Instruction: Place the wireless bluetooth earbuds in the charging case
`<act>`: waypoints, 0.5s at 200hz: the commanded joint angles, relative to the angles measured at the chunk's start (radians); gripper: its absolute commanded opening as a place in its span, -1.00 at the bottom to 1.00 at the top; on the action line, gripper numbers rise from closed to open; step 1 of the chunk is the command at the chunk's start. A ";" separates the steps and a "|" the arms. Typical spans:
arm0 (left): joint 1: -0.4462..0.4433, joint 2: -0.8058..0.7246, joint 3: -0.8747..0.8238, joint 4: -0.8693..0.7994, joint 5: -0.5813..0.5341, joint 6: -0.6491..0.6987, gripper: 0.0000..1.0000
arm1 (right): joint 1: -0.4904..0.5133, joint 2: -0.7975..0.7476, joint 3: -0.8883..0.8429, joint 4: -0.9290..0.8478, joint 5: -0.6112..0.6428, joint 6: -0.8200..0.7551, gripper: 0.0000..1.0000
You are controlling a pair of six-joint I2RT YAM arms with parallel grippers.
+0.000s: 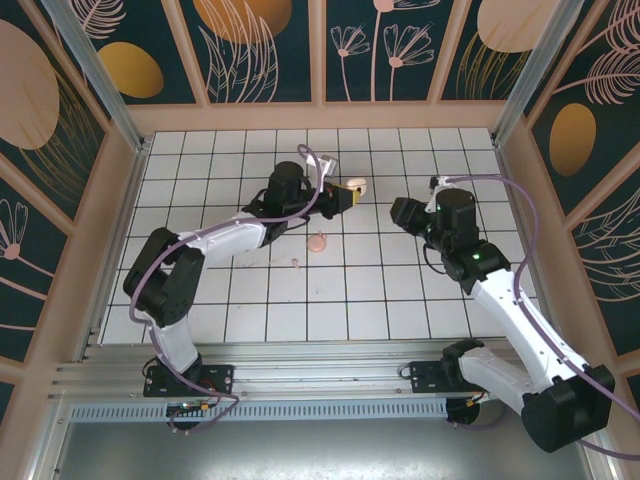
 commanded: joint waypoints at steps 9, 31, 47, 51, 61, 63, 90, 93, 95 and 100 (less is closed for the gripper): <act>-0.044 0.103 0.103 -0.121 -0.026 -0.200 -0.91 | -0.056 -0.041 -0.028 -0.043 0.078 0.174 0.03; -0.077 0.179 0.168 -0.153 -0.029 -0.274 -0.90 | -0.078 -0.044 -0.055 -0.033 0.052 0.193 0.03; -0.097 0.234 0.213 -0.175 -0.034 -0.326 -0.90 | -0.086 -0.043 -0.059 -0.045 0.045 0.192 0.03; -0.100 0.247 0.223 -0.179 -0.036 -0.342 -0.90 | -0.088 -0.043 -0.058 -0.049 0.044 0.192 0.03; -0.108 0.280 0.250 -0.194 -0.038 -0.377 -0.90 | -0.091 -0.045 -0.059 -0.055 0.039 0.186 0.03; -0.111 0.285 0.255 -0.198 -0.037 -0.383 -0.90 | -0.091 -0.046 -0.060 -0.055 0.038 0.186 0.03; -0.125 0.369 0.343 -0.262 -0.024 -0.446 -0.88 | -0.095 -0.055 -0.071 -0.053 0.039 0.184 0.03; -0.126 0.379 0.353 -0.269 -0.022 -0.449 -0.88 | -0.095 -0.058 -0.073 -0.051 0.039 0.185 0.04; -0.127 0.386 0.360 -0.274 -0.021 -0.450 -0.88 | -0.095 -0.059 -0.075 -0.050 0.039 0.183 0.03; -0.130 0.403 0.377 -0.286 -0.022 -0.456 -0.87 | -0.096 -0.059 -0.076 -0.048 0.039 0.182 0.03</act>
